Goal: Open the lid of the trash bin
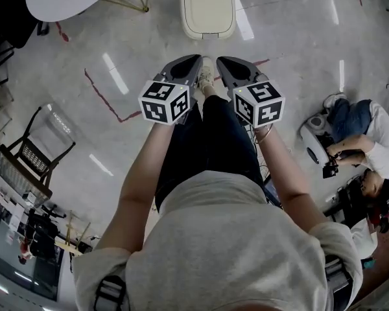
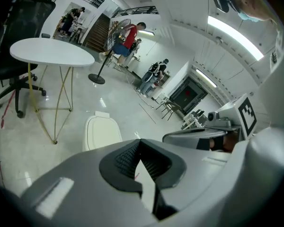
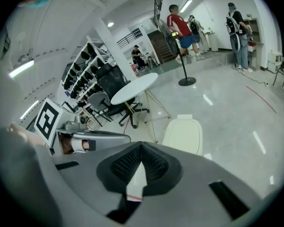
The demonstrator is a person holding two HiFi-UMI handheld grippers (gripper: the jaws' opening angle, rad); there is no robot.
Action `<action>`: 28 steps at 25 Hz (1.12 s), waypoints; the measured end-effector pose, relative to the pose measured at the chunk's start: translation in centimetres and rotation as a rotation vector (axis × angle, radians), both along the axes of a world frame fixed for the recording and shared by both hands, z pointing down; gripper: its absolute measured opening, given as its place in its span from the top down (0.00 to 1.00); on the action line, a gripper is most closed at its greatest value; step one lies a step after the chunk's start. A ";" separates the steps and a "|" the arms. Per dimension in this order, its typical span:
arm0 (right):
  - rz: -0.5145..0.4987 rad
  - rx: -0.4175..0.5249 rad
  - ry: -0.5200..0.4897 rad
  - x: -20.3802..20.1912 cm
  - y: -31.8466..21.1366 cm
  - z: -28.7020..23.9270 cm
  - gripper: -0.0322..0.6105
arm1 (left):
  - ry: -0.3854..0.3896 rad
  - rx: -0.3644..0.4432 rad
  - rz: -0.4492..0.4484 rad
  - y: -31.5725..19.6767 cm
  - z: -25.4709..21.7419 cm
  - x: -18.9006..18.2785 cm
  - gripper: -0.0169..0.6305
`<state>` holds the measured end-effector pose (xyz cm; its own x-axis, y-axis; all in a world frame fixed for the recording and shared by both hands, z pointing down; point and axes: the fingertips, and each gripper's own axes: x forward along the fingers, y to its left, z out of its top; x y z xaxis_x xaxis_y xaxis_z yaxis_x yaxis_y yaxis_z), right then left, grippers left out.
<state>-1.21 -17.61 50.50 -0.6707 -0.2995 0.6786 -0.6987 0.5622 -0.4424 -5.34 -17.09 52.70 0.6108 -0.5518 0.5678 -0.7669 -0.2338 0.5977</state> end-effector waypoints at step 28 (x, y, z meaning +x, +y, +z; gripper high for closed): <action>0.144 -0.135 0.067 0.6 -4.4 21.8 0.94 | -0.013 -0.159 -0.070 -2.5 20.1 -0.9 0.96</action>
<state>-0.57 -22.00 72.34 -0.5795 -0.2921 0.7608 -0.7980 0.3928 -0.4570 -6.23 -19.59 72.84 0.5658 -0.4958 0.6588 -0.7860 -0.0829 0.6126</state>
